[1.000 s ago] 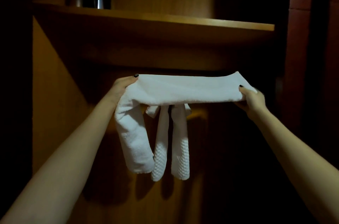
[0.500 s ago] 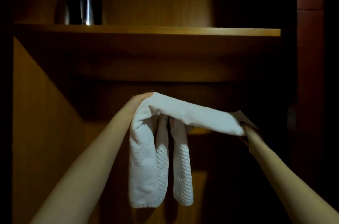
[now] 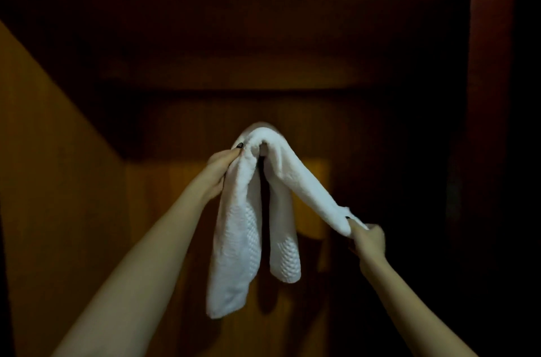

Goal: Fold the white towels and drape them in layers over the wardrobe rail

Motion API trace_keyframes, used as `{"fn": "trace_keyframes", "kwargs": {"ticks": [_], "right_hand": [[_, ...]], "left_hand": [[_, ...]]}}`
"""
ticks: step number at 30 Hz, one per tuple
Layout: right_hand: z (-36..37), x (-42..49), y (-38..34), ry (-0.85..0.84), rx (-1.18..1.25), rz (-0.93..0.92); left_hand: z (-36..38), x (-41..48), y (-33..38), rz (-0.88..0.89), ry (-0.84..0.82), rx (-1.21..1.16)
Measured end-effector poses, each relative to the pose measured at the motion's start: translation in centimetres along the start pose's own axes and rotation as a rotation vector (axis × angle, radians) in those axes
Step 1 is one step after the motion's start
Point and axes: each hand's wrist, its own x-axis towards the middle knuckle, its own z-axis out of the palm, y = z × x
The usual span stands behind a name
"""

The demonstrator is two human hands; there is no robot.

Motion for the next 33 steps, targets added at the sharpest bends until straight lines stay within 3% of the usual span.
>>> {"fn": "trace_keyframes", "kwargs": {"ticks": [3,5,7,10,13,16,22,28,33], "right_hand": [[0.8,-0.7,0.4,0.022,-0.151,-0.129],[1.1,-1.8,-1.1,0.034,-0.124,-0.301],[1.9,-3.5,-3.7,-0.052,-0.046,-0.488],[3.8,-6.3,-8.4,-0.269,-0.047,-0.738],[6.2,-7.1,-11.5,-0.42,-0.169,-0.883],[7.6,-7.1,-12.9,-0.393,-0.334,-0.974],[9.3,-6.2,-13.7,-0.226,-0.526,-1.136],[7.1,-4.7,-14.7,-0.222,-0.431,-1.152],[7.7,-5.2,-12.3,-0.272,-0.474,-1.201]], "left_hand": [[0.1,-0.1,-0.8,0.128,0.145,0.156],[0.3,-1.2,-1.3,0.285,0.209,0.215],[0.5,-2.9,-1.7,0.428,0.209,0.231],[1.2,-4.4,-3.2,0.569,0.074,0.374],[2.4,-4.9,-4.0,0.619,0.09,0.522],[2.6,-4.6,-3.5,0.591,0.179,0.444],[1.9,-4.2,-1.3,0.645,0.256,0.526],[1.8,-3.4,0.9,0.71,0.173,0.641],[2.1,-3.7,0.1,0.64,0.141,0.576]]}}
